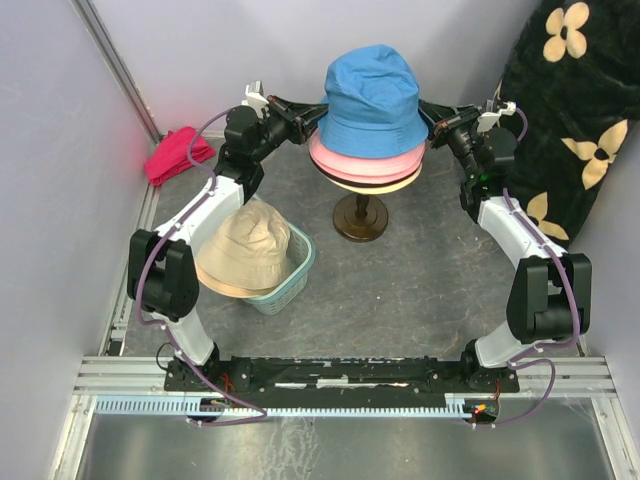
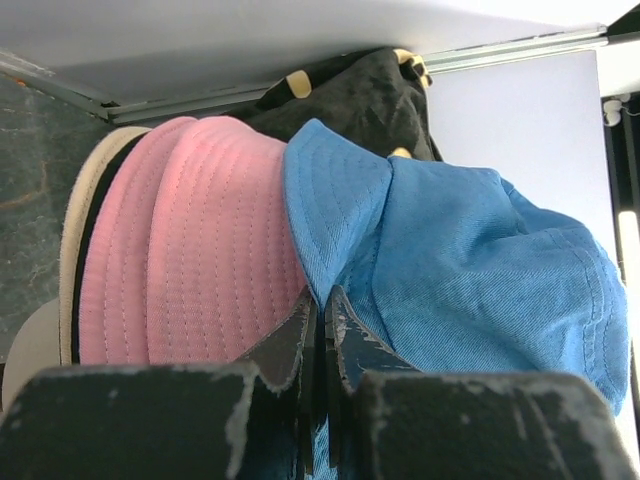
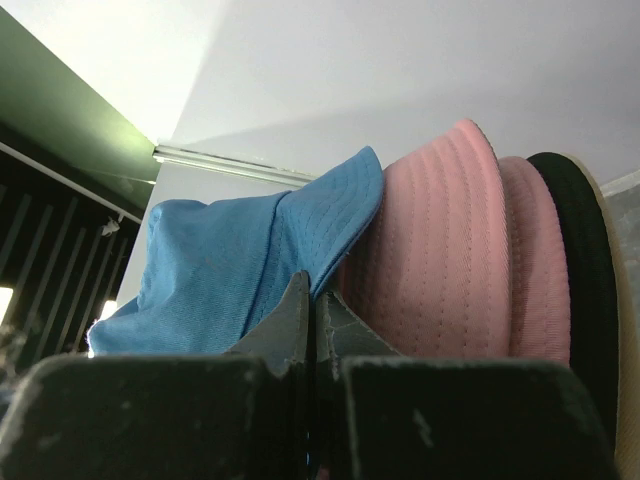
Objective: Stack the hats
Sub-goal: Stack the hat on the hat.
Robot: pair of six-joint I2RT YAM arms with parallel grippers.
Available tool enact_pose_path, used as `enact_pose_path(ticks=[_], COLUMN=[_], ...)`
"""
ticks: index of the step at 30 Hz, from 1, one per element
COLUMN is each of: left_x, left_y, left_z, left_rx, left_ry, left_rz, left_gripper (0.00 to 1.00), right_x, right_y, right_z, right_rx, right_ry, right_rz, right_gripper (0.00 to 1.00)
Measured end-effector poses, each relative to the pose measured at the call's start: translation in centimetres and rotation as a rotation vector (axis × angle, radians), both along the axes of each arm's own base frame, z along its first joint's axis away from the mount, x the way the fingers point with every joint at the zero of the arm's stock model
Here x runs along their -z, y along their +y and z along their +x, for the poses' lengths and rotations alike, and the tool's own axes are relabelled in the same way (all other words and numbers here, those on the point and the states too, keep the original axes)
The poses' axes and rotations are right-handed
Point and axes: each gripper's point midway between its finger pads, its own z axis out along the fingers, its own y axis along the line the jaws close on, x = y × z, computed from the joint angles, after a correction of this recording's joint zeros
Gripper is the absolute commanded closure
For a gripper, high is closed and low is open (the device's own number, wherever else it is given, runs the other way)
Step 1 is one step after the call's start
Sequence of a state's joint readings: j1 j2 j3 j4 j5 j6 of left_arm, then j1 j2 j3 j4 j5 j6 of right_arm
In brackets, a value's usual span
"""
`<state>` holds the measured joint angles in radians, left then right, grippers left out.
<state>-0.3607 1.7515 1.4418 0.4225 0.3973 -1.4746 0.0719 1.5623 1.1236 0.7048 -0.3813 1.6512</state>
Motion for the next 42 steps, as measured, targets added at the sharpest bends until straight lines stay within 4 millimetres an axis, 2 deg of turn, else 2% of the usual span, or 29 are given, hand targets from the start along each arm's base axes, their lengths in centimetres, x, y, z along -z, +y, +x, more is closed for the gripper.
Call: enact_pose_path(ticks=[3, 8, 17, 19, 23, 25, 26, 28, 33, 42], left_x=[-0.1, 0.1, 0.2, 0.2, 0.4, 1.1, 1.9, 3.7, 6.9, 8.3], left_y=[-0.1, 0.0, -0.5, -0.5, -0.4, -0.4, -0.4, -0.4, -0.7, -0.5], left_z=[0.1, 0.0, -1.2, -1.5, -2.0, -2.3, -2.3, -2.2, -2.6, -2.5], left_rx=[0.002, 0.002, 0.034, 0.038, 0.041, 0.047, 0.048, 0.046, 0.052, 0.032], left_ry=[-0.004, -0.020, -0.063, -0.070, -0.078, -0.063, -0.041, 0.007, 0.104, 0.144], left_rz=[0.021, 0.017, -0.012, -0.026, -0.053, -0.047, -0.039, -0.021, 0.015, 0.022], left_gripper=[0.97, 0.97, 0.96, 0.93, 0.75, 0.68, 0.63, 0.58, 0.56, 0.56], right_x=[-0.1, -0.5, -0.6, -0.6, -0.7, -0.3, 0.0, 0.4, 1.9, 3.4], right_y=[0.0, 0.3, 0.4, 0.5, 0.6, 0.4, 0.3, -0.1, -0.9, -2.9], right_z=[0.2, 0.5, 3.2, 3.2, 3.2, 3.3, 3.4, 3.6, 3.7, 3.4], right_rx=[-0.002, -0.019, -0.041, -0.046, -0.053, -0.044, -0.037, -0.026, -0.006, 0.040], right_ry=[0.012, 0.033, 0.072, 0.074, 0.072, 0.084, 0.093, 0.103, 0.135, 0.175], right_rz=[-0.012, -0.033, -0.059, -0.060, -0.063, -0.067, -0.070, -0.070, -0.066, -0.060], right_gripper=[0.95, 0.96, 0.96, 0.91, 0.68, 0.61, 0.59, 0.56, 0.50, 0.44])
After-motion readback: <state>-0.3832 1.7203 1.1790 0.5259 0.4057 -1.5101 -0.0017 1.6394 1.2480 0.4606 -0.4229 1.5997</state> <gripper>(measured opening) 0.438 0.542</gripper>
